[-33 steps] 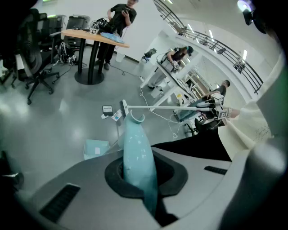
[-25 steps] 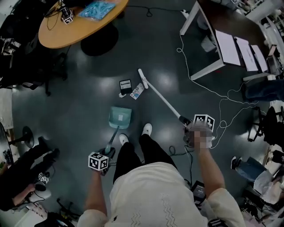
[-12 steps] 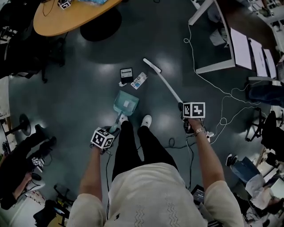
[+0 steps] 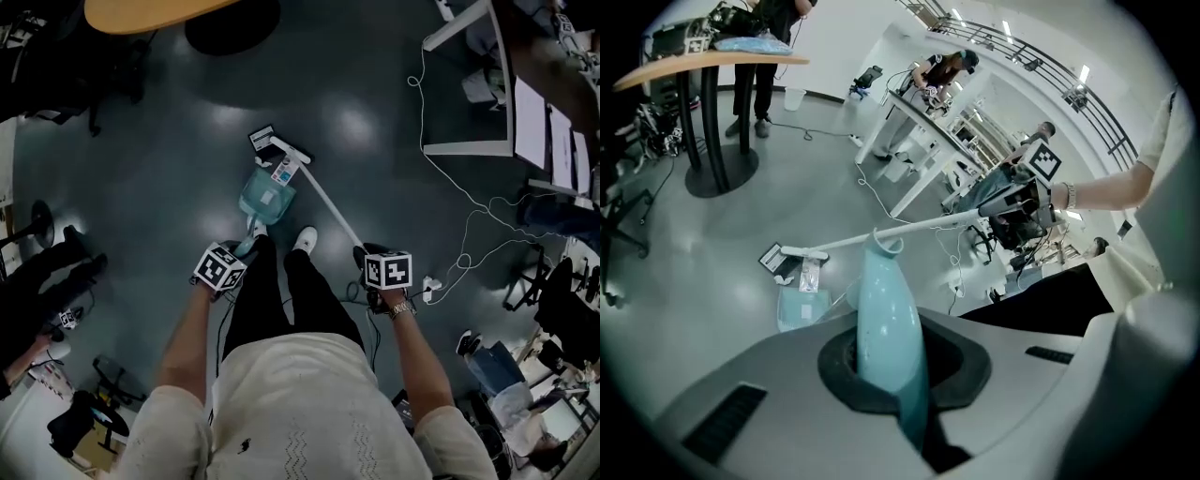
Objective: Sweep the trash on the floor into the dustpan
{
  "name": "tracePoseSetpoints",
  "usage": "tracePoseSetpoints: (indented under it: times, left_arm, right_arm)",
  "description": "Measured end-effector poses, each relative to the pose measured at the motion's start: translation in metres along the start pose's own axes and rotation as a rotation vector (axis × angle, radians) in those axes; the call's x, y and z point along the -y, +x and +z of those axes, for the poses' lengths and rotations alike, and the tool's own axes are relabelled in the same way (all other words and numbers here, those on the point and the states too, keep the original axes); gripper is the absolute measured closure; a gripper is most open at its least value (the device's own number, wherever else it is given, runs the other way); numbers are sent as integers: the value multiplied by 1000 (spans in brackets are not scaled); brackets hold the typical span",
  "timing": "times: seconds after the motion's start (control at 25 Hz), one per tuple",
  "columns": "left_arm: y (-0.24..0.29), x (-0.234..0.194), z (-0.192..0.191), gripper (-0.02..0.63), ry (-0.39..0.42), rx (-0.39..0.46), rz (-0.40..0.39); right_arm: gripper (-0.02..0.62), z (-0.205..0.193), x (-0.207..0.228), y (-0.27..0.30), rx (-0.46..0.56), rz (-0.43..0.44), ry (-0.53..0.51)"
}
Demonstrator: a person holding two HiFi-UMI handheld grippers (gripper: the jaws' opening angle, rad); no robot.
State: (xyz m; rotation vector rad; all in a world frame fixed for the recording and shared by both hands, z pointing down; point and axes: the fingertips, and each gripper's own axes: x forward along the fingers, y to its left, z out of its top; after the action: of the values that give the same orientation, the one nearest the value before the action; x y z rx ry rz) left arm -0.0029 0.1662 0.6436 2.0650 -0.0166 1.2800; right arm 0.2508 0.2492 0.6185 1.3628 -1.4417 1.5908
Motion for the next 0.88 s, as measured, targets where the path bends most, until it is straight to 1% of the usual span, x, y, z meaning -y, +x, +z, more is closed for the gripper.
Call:
tracePoseSetpoints:
  times: [0.12, 0.24, 0.32, 0.44, 0.52, 0.6, 0.64, 0.68, 0.76, 0.88]
  left_arm:
    - [3, 3, 1, 598, 4, 12, -9]
    - [6, 8, -2, 598, 10, 17, -19]
    - [7, 10, -5, 598, 9, 25, -19]
    - [4, 9, -4, 598, -19, 70, -15]
    - [1, 5, -6, 598, -34, 93, -4]
    - [-4, 1, -19, 598, -32, 94, 7]
    - [-7, -1, -28, 598, -36, 95, 5]
    - [-11, -2, -38, 598, -46, 98, 2]
    - [-18, -5, -54, 598, -77, 114, 3]
    - [-29, -11, -70, 598, -123, 140, 13]
  right_arm:
    - [477, -12, -24, -4, -28, 9, -16]
    - [477, -32, -39, -5, -62, 31, 28]
    - [477, -43, -49, -7, -83, 75, 100]
    - [477, -51, -55, -16, -94, 139, 218]
    - [477, -47, -51, -25, -72, 181, 336]
    - [477, -38, -49, -33, -43, 222, 460]
    - [477, -33, -50, -37, -31, 232, 487]
    - [477, -28, -52, -40, -22, 235, 488]
    - [477, -13, -57, -45, -2, 228, 459]
    - [477, 17, -60, -50, 36, 212, 427]
